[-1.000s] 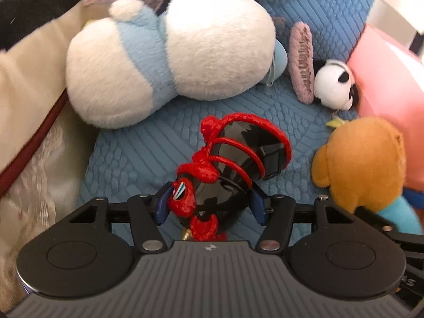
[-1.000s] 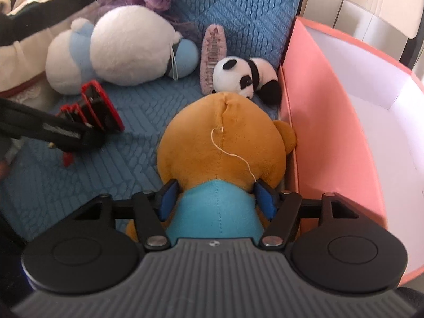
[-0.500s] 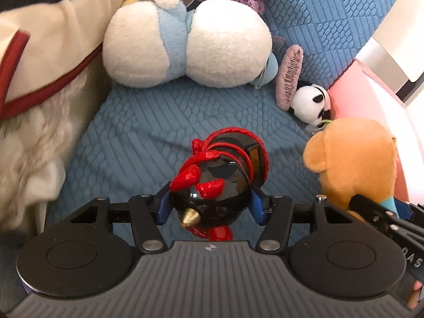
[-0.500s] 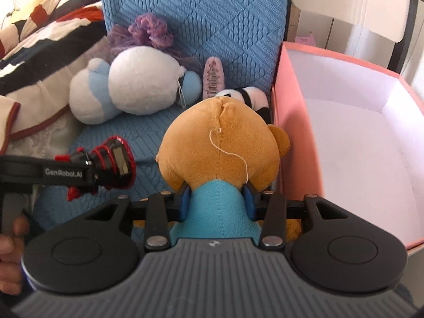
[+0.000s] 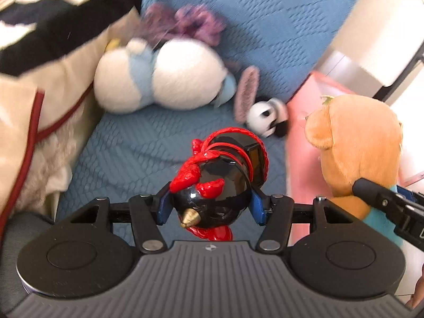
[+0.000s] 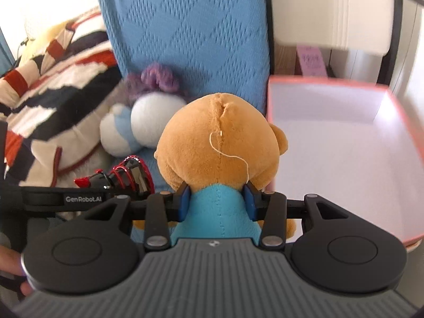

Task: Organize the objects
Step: 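Lift the orange bear with the right tool while the left tool lifts the red figurine, then lower the bear into the pink box with the right tool while the left tool lowers the figurine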

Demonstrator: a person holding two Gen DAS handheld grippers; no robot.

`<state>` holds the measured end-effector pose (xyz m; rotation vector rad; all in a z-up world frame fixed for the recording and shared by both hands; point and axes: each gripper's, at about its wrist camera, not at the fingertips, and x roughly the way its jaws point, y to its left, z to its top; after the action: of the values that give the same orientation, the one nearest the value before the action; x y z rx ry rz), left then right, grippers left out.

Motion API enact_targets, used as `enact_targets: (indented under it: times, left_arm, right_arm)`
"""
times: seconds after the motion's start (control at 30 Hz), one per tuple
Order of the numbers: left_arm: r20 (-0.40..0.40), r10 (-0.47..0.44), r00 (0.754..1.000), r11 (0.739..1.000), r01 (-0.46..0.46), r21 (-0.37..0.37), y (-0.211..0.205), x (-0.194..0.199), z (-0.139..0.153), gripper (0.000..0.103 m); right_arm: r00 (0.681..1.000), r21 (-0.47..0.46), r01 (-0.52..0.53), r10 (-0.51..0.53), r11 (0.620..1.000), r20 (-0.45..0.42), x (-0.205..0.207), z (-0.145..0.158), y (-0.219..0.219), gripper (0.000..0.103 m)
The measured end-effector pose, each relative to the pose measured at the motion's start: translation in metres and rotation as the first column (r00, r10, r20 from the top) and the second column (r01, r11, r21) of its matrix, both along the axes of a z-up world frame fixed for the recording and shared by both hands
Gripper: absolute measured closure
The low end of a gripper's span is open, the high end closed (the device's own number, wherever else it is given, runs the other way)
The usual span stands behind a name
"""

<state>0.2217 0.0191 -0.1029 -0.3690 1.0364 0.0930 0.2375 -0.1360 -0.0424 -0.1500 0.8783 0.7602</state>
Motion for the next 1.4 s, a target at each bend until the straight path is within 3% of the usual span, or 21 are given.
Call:
enact_targets:
  times: [0.27,0.47,0.6,0.83,1.07,1.4]
  left_arm:
    - [0.115,-0.056,0.992,0.998,0.055,0.012,-0.047,0.015,0.075,0.040]
    - [0.168,-0.105,0.980,0.994,0.105,0.007,-0.087,0.029,0.098,0.040]
    - [0.184,-0.144,0.972,0.989,0.147,-0.002,-0.118,0.050,0.103,0.040]
    - [0.152,-0.216,0.964,0.974,0.223,-0.031,-0.173,0.087,0.077,0.040]
    - [0.060,-0.286,0.956,0.957,0.288,-0.039,-0.224,0.123,0.027,0.040]
    - [-0.075,-0.347,0.935,0.938,0.346,-0.025,-0.266,0.158,-0.043,0.040]
  right_arm:
    - [0.997,0.055,0.030,-0.034,0.998,0.065,0.035,0.055,-0.031,0.058]
    - [0.991,0.087,0.079,-0.087,0.993,0.103,0.062,0.080,-0.063,0.058]
    - [0.985,0.084,0.124,-0.133,0.989,0.113,0.084,0.080,-0.081,0.058]
    - [0.975,0.036,0.203,-0.205,0.979,0.085,0.124,0.046,-0.115,0.058]
    - [0.968,-0.041,0.248,-0.246,0.968,0.039,0.168,-0.002,-0.140,0.058]
    - [0.970,-0.134,0.228,-0.237,0.964,-0.050,0.208,-0.084,-0.144,0.058]
